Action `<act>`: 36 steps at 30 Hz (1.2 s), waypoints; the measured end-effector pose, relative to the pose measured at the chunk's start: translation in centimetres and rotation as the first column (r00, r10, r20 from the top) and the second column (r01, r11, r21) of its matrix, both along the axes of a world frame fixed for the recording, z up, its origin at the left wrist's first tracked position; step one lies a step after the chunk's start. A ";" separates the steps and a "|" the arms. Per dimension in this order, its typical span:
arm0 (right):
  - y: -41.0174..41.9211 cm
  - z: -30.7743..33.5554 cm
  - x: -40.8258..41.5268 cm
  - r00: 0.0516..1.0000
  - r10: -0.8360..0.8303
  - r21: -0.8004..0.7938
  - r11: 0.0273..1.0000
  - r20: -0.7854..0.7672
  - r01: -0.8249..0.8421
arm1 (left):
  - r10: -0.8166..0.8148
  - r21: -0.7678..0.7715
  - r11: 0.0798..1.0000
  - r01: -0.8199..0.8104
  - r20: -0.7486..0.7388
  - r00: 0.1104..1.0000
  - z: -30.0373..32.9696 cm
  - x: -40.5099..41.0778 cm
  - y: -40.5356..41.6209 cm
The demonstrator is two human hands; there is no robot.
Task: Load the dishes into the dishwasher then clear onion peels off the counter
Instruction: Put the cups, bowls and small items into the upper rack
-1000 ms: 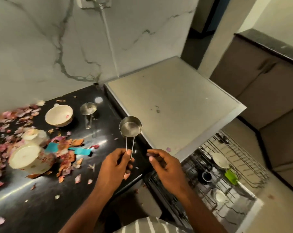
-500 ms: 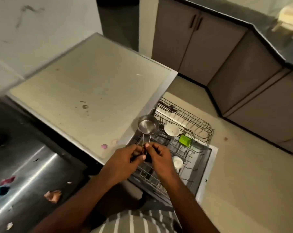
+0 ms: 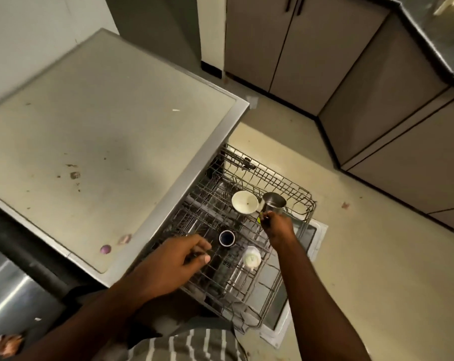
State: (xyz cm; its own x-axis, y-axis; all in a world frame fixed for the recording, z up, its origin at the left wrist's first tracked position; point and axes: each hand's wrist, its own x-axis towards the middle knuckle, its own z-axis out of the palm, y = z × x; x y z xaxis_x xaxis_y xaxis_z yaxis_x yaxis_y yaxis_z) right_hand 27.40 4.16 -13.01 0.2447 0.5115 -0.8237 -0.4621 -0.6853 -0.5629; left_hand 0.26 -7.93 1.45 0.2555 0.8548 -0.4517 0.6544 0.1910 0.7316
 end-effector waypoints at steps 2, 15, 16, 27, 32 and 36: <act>2.0 -1.8 0.7 1.000 -0.019 -0.051 0.999 0.018 0.019 | 0.025 -0.017 1.000 -0.025 -0.005 1.000 -0.3 -0.3 0.4; 6.4 -4.4 0.6 0.985 -0.172 -0.100 0.980 0.014 0.173 | 0.147 -0.023 0.989 -0.147 -0.008 0.989 -0.7 -0.9 1.7; 6.2 -4.4 0.4 0.986 -0.165 -0.099 0.981 0.013 0.166 | 0.149 -0.023 0.989 -0.149 -0.009 0.989 -0.7 -0.9 1.6; 0.2 -1.5 -4.9 0.999 0.027 -0.008 1.000 0.025 -0.026 | 0.157 0.009 0.988 -0.157 0.035 0.987 0.2 -1.9 -0.5; -3.9 3.0 -9.9 0.980 0.139 0.174 0.971 0.139 -0.162 | 0.159 0.035 0.986 -0.163 0.090 0.983 0.9 -4.4 -2.7; -8.2 8.7 -15.4 0.913 0.243 0.345 0.869 0.328 -0.355 | 0.278 0.104 0.949 -0.297 0.170 0.946 0.9 -8.5 -5.4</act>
State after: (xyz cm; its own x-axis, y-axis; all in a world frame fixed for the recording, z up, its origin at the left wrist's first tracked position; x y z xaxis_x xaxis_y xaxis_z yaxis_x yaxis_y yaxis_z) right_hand 11.97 -4.04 -4.31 0.2079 0.8591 -0.4678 -0.0647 -0.4651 -0.8829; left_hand -8.21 -13.31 2.33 0.0470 0.9493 -0.3107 0.4652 0.2545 0.8478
